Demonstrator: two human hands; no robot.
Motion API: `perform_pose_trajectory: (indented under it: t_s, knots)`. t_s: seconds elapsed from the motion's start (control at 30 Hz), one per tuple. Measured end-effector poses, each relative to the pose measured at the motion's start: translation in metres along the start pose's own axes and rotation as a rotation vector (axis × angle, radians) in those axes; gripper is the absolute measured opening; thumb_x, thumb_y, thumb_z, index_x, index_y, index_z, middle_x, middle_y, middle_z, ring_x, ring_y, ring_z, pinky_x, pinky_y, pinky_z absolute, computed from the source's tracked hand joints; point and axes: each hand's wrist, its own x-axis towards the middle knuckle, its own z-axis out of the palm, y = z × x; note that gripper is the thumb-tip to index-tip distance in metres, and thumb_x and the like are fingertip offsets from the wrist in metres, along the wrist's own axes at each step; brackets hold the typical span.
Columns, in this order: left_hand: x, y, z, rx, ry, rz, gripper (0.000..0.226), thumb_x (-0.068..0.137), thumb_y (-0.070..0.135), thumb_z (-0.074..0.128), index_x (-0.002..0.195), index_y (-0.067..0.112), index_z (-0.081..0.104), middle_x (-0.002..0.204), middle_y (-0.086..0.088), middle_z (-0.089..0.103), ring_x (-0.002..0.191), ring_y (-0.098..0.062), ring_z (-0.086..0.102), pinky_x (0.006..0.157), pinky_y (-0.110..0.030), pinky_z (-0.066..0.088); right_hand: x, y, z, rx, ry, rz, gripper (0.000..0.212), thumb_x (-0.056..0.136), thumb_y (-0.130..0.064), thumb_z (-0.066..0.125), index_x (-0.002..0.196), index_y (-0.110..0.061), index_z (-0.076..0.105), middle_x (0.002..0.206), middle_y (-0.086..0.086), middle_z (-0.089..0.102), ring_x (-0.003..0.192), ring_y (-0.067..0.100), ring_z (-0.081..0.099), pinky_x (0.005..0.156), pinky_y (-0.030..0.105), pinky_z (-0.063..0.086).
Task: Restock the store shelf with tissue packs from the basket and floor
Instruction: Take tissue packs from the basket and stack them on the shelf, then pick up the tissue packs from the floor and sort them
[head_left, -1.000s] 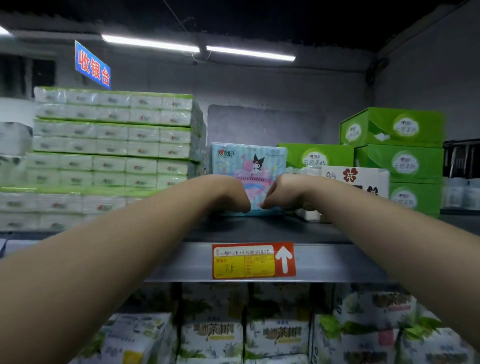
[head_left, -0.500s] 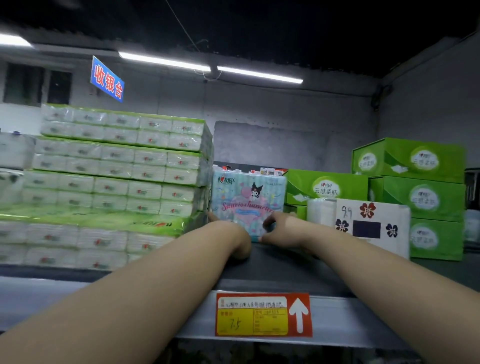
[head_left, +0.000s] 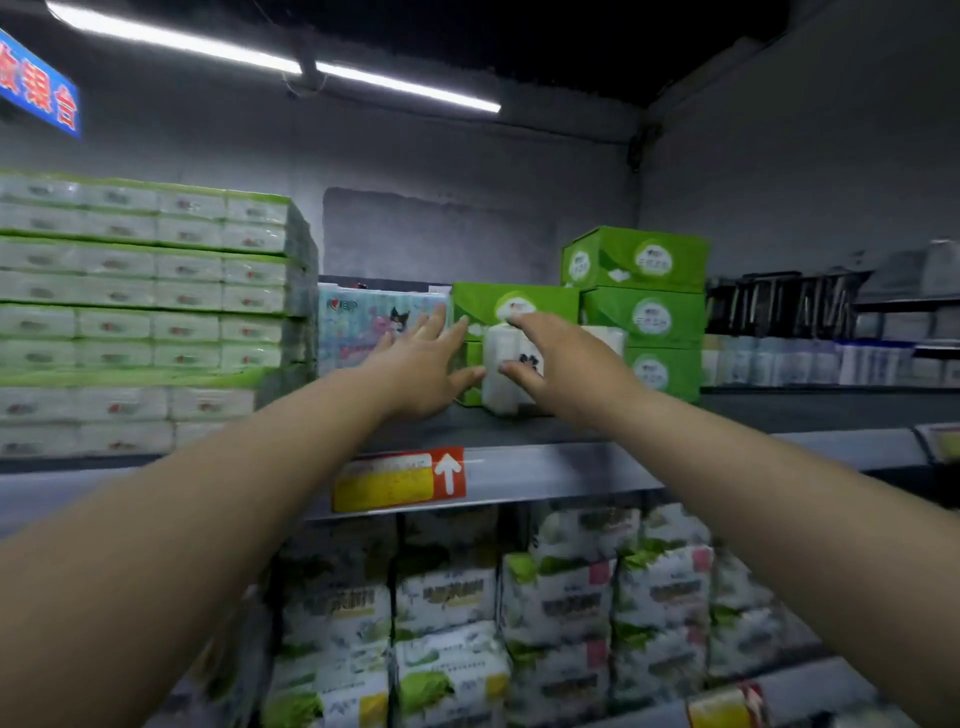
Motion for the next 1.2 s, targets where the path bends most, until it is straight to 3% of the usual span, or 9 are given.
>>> perform_pose_trajectory:
  t_s: [0.17, 0.4, 0.6, 0.87, 1.2]
  knots:
    - [-0.024, 0.08, 0.018, 0.02, 0.024, 0.22, 0.075, 0.097, 0.056, 0.031, 0.155, 0.022, -0.001, 0.162, -0.004, -0.011, 0.15, -0.02, -0.005, 0.118, -0.049, 0.003, -0.088, 0.045, -0.042, -0.187, -0.098, 0.106, 0.07, 0.095, -0.05, 0.05, 0.151, -0.014, 0.028, 0.158, 0.008, 0.027, 0.147, 0.024, 0.021, 0.119, 0.039, 0.019]
    - [-0.074, 0.216, 0.066, -0.015, -0.157, 0.47, 0.079, 0.096, 0.062, 0.026, 0.155, 0.021, -0.007, 0.162, -0.002, -0.016, 0.149, -0.02, -0.009, 0.118, -0.049, -0.002, -0.243, 0.087, -0.092, -0.325, -0.391, 0.412, 0.078, 0.095, -0.064, 0.031, 0.156, -0.027, 0.0, 0.164, 0.0, -0.005, 0.15, 0.018, -0.007, 0.12, 0.044, 0.003]
    - [-0.126, 0.327, 0.123, -0.017, -0.322, 0.688, 0.082, 0.093, 0.067, 0.022, 0.154, 0.024, -0.013, 0.159, -0.001, -0.024, 0.148, -0.021, -0.015, 0.117, -0.051, -0.006, -0.384, 0.109, -0.12, -0.372, -0.508, 0.628, 0.08, 0.095, -0.064, 0.032, 0.155, -0.027, -0.006, 0.163, 0.002, -0.011, 0.15, 0.019, -0.011, 0.121, 0.047, 0.002]
    - [-0.219, 0.477, 0.22, -0.006, -0.524, 1.079, 0.083, 0.095, 0.065, 0.026, 0.153, 0.022, -0.013, 0.159, -0.003, -0.023, 0.148, -0.019, -0.018, 0.117, -0.048, -0.008, -0.592, 0.115, -0.134, -0.355, -0.605, 1.082, 0.083, 0.093, -0.066, 0.033, 0.155, -0.027, -0.005, 0.163, 0.004, -0.009, 0.15, 0.018, -0.011, 0.119, 0.047, -0.004]
    - [-0.381, 0.597, 0.341, 0.037, -0.745, 1.584, 0.082, 0.096, 0.062, 0.029, 0.153, 0.021, -0.014, 0.16, -0.003, -0.022, 0.148, -0.02, -0.016, 0.117, -0.049, -0.007, -0.811, 0.022, -0.11, -0.289, -0.641, 1.731, 0.085, 0.094, -0.065, 0.031, 0.155, -0.023, -0.008, 0.163, 0.006, -0.011, 0.15, 0.019, -0.013, 0.119, 0.047, -0.005]
